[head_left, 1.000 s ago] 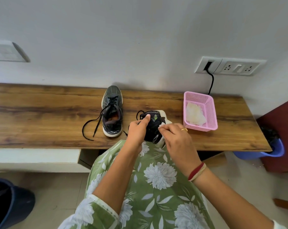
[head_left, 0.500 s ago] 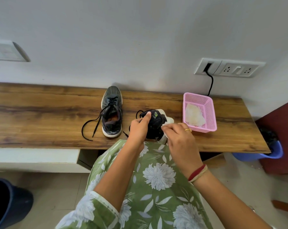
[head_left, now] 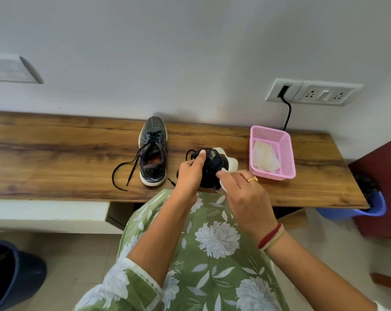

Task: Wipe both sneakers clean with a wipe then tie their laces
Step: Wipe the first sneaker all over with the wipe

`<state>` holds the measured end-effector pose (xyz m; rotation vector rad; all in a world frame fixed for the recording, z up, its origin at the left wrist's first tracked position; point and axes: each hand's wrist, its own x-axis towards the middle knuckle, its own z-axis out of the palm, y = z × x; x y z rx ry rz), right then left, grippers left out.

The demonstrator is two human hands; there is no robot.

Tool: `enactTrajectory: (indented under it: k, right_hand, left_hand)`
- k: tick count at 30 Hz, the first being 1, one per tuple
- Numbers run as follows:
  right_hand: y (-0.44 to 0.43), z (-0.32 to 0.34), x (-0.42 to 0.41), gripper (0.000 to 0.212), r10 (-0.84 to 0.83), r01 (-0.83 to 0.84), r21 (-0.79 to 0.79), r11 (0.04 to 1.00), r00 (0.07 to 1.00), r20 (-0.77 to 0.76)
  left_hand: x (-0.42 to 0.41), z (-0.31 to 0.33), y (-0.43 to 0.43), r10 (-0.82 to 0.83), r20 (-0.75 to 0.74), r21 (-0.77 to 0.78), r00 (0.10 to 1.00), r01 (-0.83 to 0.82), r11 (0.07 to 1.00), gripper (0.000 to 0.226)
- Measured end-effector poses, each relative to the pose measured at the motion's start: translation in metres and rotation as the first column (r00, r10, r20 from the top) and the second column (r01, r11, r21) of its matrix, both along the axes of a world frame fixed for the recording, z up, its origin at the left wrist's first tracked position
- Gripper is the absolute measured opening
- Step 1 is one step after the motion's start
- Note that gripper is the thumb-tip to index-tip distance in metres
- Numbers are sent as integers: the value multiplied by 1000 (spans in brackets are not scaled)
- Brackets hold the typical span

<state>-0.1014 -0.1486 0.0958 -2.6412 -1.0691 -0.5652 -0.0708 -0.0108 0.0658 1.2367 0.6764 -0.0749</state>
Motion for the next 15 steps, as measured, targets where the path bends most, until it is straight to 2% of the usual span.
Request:
enactTrajectory:
  k: [4, 6, 7, 9, 11, 13, 15]
  right_hand:
    - [8, -10, -3, 15, 60, -60, -49, 997, 998, 1]
    - [11, -13, -10, 19, 101, -106, -41, 994, 988, -116]
    - [11, -11, -13, 24, 96, -93, 23, 995, 971, -218]
    - [11, 4, -11, 26, 81, 38, 261, 965, 900, -427]
    - [11, 18, 6, 30, 45, 218, 452, 865, 863, -503]
    - [8, 23, 33, 31, -37, 333, 440, 834, 829, -558]
    - [8, 19, 48, 30, -106, 366, 329, 871, 793, -599]
  left_hand:
    - [-2, 0, 1, -42, 19, 9, 999, 42, 999, 45]
    - [-4, 0, 3, -90, 30, 30, 996, 89, 996, 46]
    - [-5, -2, 4, -122, 32, 48, 992, 121, 992, 48]
    - [-11, -3, 8, -194, 58, 79, 979, 189, 979, 58]
    - [-18, -6, 10, -255, 67, 96, 965, 248, 964, 69]
    - [-24, -8, 10, -281, 55, 123, 958, 273, 954, 64]
    - [-27, -9, 9, -285, 52, 144, 957, 275, 950, 58]
